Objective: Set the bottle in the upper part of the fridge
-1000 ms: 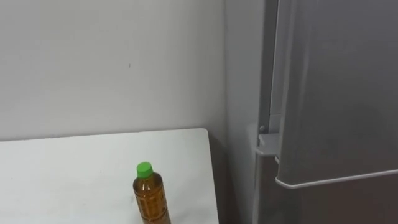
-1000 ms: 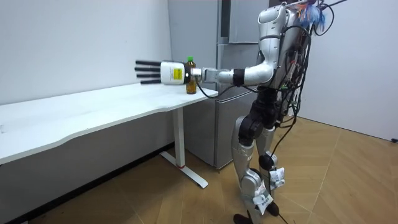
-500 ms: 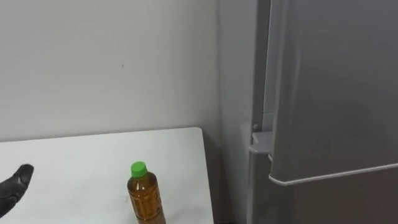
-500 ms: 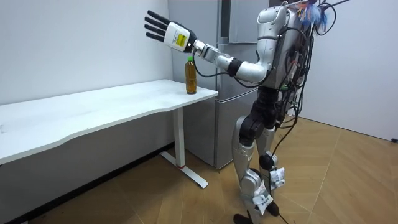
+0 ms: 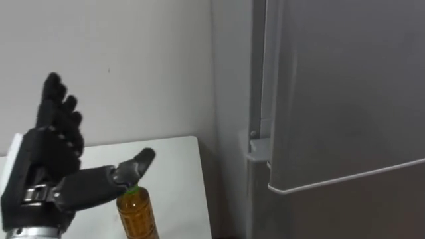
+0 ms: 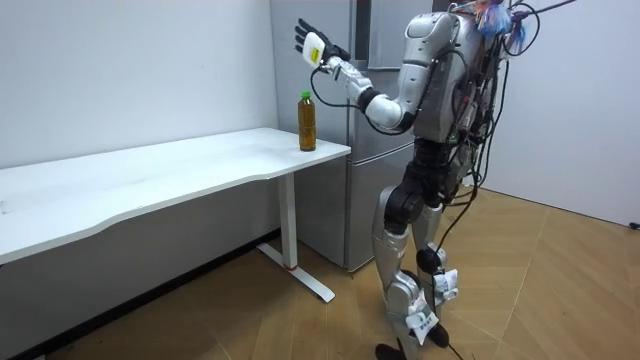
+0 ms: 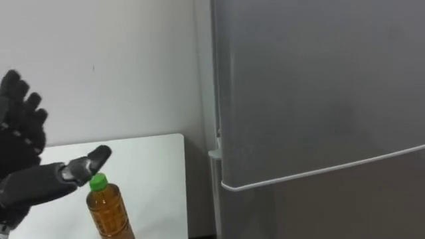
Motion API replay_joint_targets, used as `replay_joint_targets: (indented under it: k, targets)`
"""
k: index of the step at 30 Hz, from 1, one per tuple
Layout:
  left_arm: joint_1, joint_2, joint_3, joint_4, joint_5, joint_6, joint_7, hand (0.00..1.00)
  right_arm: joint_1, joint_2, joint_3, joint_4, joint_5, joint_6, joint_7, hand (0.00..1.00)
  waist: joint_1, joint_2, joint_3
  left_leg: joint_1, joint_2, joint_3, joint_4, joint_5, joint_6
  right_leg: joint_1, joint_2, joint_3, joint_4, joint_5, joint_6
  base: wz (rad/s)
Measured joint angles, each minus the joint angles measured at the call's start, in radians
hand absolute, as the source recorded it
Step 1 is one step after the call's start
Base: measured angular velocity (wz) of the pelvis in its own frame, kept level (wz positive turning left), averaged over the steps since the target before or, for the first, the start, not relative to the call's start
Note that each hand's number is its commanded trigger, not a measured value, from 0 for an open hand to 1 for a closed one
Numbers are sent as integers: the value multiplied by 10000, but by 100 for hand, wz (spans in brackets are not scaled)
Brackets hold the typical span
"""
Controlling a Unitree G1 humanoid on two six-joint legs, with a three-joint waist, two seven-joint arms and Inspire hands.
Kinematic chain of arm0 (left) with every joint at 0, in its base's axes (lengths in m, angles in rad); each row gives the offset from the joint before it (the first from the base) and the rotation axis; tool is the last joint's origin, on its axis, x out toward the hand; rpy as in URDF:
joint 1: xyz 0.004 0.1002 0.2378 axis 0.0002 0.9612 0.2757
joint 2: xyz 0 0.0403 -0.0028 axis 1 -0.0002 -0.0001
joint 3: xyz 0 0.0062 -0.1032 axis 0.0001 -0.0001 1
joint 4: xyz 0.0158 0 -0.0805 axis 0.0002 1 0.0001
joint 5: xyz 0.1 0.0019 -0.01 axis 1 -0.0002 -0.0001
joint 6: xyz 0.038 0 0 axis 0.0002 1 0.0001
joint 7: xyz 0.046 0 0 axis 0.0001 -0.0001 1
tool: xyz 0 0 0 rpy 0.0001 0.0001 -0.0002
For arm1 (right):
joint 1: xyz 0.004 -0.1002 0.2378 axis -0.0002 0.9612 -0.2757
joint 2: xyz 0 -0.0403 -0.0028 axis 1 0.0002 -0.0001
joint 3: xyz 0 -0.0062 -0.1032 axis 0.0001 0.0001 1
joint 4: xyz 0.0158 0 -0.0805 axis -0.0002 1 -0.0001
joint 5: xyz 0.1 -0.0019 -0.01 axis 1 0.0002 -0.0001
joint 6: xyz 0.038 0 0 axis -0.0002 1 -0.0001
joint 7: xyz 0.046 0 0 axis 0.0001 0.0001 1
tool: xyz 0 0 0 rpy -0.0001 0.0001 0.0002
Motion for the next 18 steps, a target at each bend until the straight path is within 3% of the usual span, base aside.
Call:
replay_joint_targets:
  k: [11, 18]
  targets:
    - [-804, -141, -525, -10, -377, 152, -1133, 0, -325, -5, 183, 193, 2, -6, -3, 0, -255, 61, -43, -117, 8, 23, -4, 0, 0, -167, 35, 185, 14, 20, -18, -5]
    - [-904, -180, -1311, -129, -1531, 284, -1621, 0, -766, -67, 173, 782, -23, 9, 8, 0, -530, 122, -45, -263, 17, -4, -10, 0, 0, -252, 38, 161, 28, 61, -31, 1]
